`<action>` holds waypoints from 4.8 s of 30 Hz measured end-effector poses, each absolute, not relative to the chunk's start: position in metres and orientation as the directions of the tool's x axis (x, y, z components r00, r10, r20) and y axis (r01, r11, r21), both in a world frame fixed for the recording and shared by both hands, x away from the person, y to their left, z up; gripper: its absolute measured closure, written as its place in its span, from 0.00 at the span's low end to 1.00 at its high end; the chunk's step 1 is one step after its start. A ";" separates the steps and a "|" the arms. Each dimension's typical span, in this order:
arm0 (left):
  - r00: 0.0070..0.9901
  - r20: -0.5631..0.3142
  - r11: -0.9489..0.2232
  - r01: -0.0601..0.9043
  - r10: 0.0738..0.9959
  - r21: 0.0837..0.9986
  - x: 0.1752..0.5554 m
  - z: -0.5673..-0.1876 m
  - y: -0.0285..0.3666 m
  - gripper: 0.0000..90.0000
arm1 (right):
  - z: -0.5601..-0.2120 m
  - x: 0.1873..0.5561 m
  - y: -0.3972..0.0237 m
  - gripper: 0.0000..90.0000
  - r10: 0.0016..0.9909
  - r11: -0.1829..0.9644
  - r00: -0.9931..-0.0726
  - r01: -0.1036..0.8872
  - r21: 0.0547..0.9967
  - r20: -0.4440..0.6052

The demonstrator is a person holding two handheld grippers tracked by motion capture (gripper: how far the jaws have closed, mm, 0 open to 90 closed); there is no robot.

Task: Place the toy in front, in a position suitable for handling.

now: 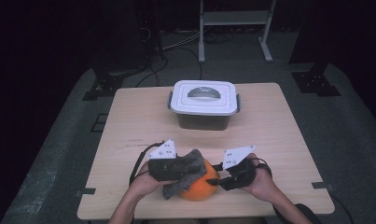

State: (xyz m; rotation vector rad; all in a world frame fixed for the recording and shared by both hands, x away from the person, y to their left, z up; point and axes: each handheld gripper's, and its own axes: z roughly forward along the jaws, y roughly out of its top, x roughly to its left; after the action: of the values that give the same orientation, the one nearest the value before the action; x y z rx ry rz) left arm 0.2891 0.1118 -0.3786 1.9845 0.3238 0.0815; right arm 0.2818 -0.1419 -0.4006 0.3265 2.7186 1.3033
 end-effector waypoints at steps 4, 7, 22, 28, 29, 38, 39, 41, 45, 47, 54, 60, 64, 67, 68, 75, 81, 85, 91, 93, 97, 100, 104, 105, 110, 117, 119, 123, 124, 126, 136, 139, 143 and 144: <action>0.963 -0.088 -0.414 0.191 0.254 0.890 0.289 -0.384 0.106 0.78 | -0.398 0.275 -0.136 0.61 0.213 0.642 -0.973 0.074 0.763 -0.085; 0.954 -0.124 -0.403 0.231 0.274 0.886 0.297 -0.391 0.114 0.78 | -0.402 0.280 -0.141 0.63 0.227 0.647 -0.972 0.100 0.756 -0.066; 0.951 -0.202 -0.453 0.291 0.236 0.843 0.299 -0.405 0.121 0.77 | -0.412 0.299 -0.157 0.29 0.242 0.624 -0.964 0.240 0.743 0.109; 0.956 -0.193 -0.461 0.278 0.223 0.842 0.296 -0.403 0.114 0.77 | -0.420 0.299 -0.148 0.34 0.231 0.641 -0.961 0.269 0.719 0.153; 0.957 -0.178 -0.460 0.267 0.228 0.847 0.296 -0.400 0.112 0.77 | -0.419 0.298 -0.148 0.44 0.245 0.647 -0.961 0.259 0.717 0.127; 0.949 -0.150 -0.425 0.261 0.276 0.867 0.297 -0.394 0.107 0.77 | -0.409 0.274 -0.127 0.58 0.186 0.691 -0.982 0.099 0.716 -0.044; 0.948 -0.152 -0.428 0.265 0.280 0.864 0.298 -0.395 0.109 0.77 | -0.409 0.276 -0.130 0.59 0.195 0.686 -0.980 0.108 0.720 -0.039; 0.945 -0.144 -0.433 0.267 0.294 0.861 0.299 -0.394 0.113 0.77 | -0.409 0.281 -0.135 0.60 0.202 0.677 -0.979 0.120 0.726 -0.026; 0.940 -0.159 -0.446 0.287 0.302 0.848 0.301 -0.396 0.125 0.77 | -0.413 0.294 -0.147 0.61 0.229 0.665 -0.973 0.150 0.731 -0.008; 0.934 -0.182 -0.445 0.310 0.308 0.840 0.304 -0.400 0.132 0.77 | -0.415 0.300 -0.153 0.60 0.247 0.652 -0.969 0.176 0.737 0.013; 0.929 -0.223 -0.443 0.340 0.296 0.829 0.304 -0.405 0.129 0.76 | -0.414 0.309 -0.161 0.41 0.254 0.636 -0.961 0.253 0.729 0.111; 0.940 -0.223 -0.452 0.321 0.258 0.832 0.300 -0.404 0.120 0.76 | -0.407 0.305 -0.165 0.30 0.237 0.594 -0.957 0.278 0.755 0.166; 0.952 -0.170 -0.475 0.276 0.252 0.835 0.295 -0.405 0.109 0.76 | -0.418 0.302 -0.147 0.26 0.235 0.650 -0.967 0.235 0.723 0.102; 0.950 -0.158 -0.464 0.272 0.269 0.843 0.298 -0.405 0.113 0.76 | -0.420 0.302 -0.149 0.48 0.256 0.654 -0.963 0.239 0.718 0.087; 0.950 -0.158 -0.463 0.272 0.271 0.843 0.299 -0.405 0.115 0.76 | -0.419 0.303 -0.152 0.52 0.258 0.652 -0.962 0.239 0.719 0.086; 0.936 -0.159 -0.481 0.300 0.313 0.824 0.303 -0.409 0.135 0.76 | -0.423 0.309 -0.163 0.57 0.289 0.630 -0.948 0.295 0.718 0.136; 0.924 -0.190 -0.466 0.335 0.331 0.819 0.307 -0.417 0.142 0.76 | -0.426 0.313 -0.175 0.56 0.316 0.601 -0.933 0.339 0.724 0.174; 0.939 -0.172 -0.446 0.296 0.298 0.845 0.302 -0.409 0.131 0.77 | -0.427 0.313 -0.176 0.56 0.321 0.603 -0.931 0.344 0.720 0.176; 0.959 -0.139 -0.466 0.244 0.248 0.850 0.294 -0.403 0.116 0.77 | -0.429 0.316 -0.180 0.56 0.321 0.593 -0.926 0.359 0.721 0.197; 0.953 -0.137 -0.479 0.255 0.269 0.840 0.297 -0.406 0.121 0.77 | -0.430 0.318 -0.182 0.56 0.324 0.585 -0.922 0.370 0.722 0.210; 0.936 -0.145 -0.500 0.298 0.322 0.813 0.304 -0.414 0.135 0.77 | -0.430 0.322 -0.185 0.56 0.342 0.573 -0.912 0.393 0.719 0.226; 0.929 -0.152 -0.494 0.313 0.338 0.811 0.305 -0.415 0.139 0.77 | -0.431 0.324 -0.189 0.56 0.349 0.558 -0.904 0.413 0.719 0.249; 0.944 -0.153 -0.469 0.282 0.293 0.837 0.302 -0.410 0.130 0.77 | -0.431 0.322 -0.187 0.56 0.346 0.559 -0.905 0.410 0.721 0.247; 0.948 -0.156 -0.463 0.274 0.277 0.843 0.300 -0.408 0.127 0.77 | -0.432 0.321 -0.186 0.56 0.343 0.558 -0.907 0.407 0.723 0.245; 0.953 -0.113 -0.501 0.245 0.279 0.830 0.295 -0.405 0.120 0.77 | -0.432 0.320 -0.186 0.56 0.337 0.563 -0.912 0.395 0.726 0.235; 0.934 -0.083 -0.581 0.284 0.348 0.762 0.304 -0.417 0.138 0.77 | -0.432 0.322 -0.187 0.56 0.340 0.557 -0.908 0.404 0.726 0.244; 0.933 -0.096 -0.560 0.289 0.347 0.777 0.304 -0.416 0.139 0.77 | -0.432 0.322 -0.187 0.56 0.342 0.555 -0.907 0.406 0.726 0.245; 0.929 -0.119 -0.483 0.288 0.351 0.827 0.304 -0.409 0.137 0.77 | -0.431 0.317 -0.184 0.55 0.336 0.569 -0.918 0.376 0.731 0.211; 0.929 -0.125 -0.464 0.286 0.347 0.838 0.304 -0.407 0.137 0.77 | -0.430 0.316 -0.182 0.55 0.328 0.573 -0.923 0.365 0.733 0.203; 0.934 -0.128 -0.464 0.281 0.334 0.840 0.303 -0.405 0.134 0.77 | -0.429 0.311 -0.178 0.51 0.309 0.580 -0.931 0.348 0.736 0.196; 0.954 -0.138 -0.527 0.263 0.265 0.808 0.298 -0.412 0.125 0.78 | -0.418 0.314 -0.173 0.26 0.287 0.556 -0.932 0.350 0.754 0.221; 0.954 -0.137 -0.524 0.263 0.267 0.810 0.298 -0.412 0.123 0.78 | -0.426 0.319 -0.165 0.21 0.285 0.561 -0.923 0.380 0.735 0.259; 0.949 -0.138 -0.505 0.271 0.285 0.819 0.300 -0.410 0.124 0.78 | -0.426 0.320 -0.161 0.40 0.321 0.561 -0.906 0.417 0.715 0.276; 0.948 -0.139 -0.500 0.272 0.286 0.822 0.300 -0.410 0.124 0.78 | -0.423 0.317 -0.160 0.51 0.321 0.575 -0.917 0.387 0.721 0.235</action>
State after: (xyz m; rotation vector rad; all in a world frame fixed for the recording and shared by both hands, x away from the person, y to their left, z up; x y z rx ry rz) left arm 0.3001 0.1242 -0.4096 2.1186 0.3944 0.0187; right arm 0.3173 -0.1605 -0.4226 0.6434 2.8571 1.3387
